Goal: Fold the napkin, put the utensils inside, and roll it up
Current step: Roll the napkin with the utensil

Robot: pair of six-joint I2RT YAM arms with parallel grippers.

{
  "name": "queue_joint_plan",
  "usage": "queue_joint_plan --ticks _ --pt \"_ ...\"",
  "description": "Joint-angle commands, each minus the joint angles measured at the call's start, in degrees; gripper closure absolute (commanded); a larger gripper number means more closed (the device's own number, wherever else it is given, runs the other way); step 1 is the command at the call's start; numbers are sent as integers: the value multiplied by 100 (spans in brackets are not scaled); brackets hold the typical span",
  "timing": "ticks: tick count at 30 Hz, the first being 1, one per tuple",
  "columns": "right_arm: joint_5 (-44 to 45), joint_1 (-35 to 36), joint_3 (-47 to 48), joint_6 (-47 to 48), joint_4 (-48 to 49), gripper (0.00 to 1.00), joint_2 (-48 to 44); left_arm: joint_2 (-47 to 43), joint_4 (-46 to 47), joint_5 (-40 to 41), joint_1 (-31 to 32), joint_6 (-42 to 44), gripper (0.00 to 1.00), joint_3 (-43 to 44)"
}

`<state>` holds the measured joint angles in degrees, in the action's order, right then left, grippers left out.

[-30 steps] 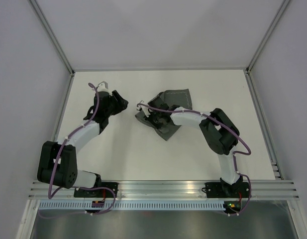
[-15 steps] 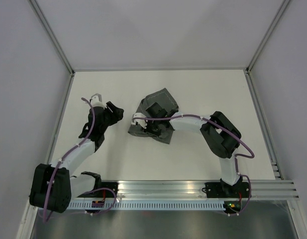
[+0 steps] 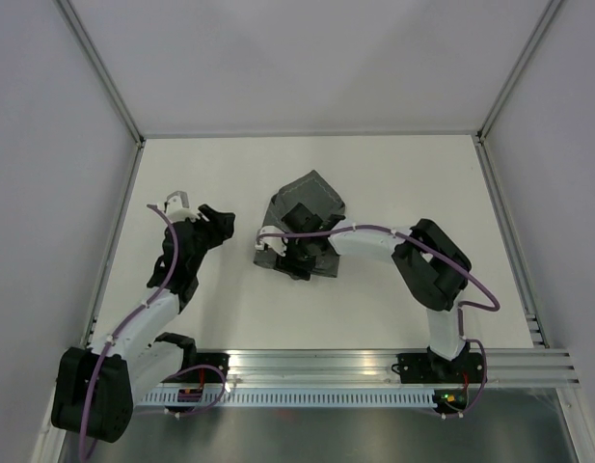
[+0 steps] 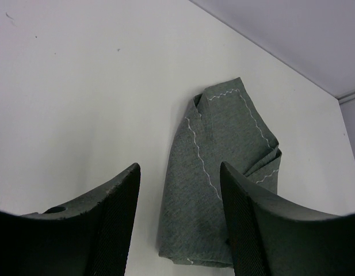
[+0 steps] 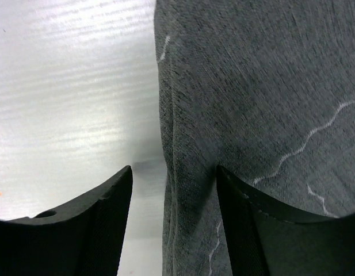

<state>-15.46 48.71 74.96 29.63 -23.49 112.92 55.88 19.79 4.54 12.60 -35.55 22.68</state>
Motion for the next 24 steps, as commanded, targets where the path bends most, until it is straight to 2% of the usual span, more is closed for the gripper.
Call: queue_joint_plan --ticks 1,9,14,19,24 --pt "499 25 27 -247 -429 34 -489 -15 130 170 -30 180 37 298" --pt "2053 455 -534 -273 142 31 -1176 -16 -19 197 -30 154 36 501" --pt "2749 919 -1035 -247 405 33 -1378 37 -89 206 -30 154 36 580" --pt "3768 1308 -1492 -229 942 40 -1186 99 -107 197 -38 180 36 659" --pt "4446 1387 -1607 -264 1469 40 -957 108 -142 188 -38 241 36 729"
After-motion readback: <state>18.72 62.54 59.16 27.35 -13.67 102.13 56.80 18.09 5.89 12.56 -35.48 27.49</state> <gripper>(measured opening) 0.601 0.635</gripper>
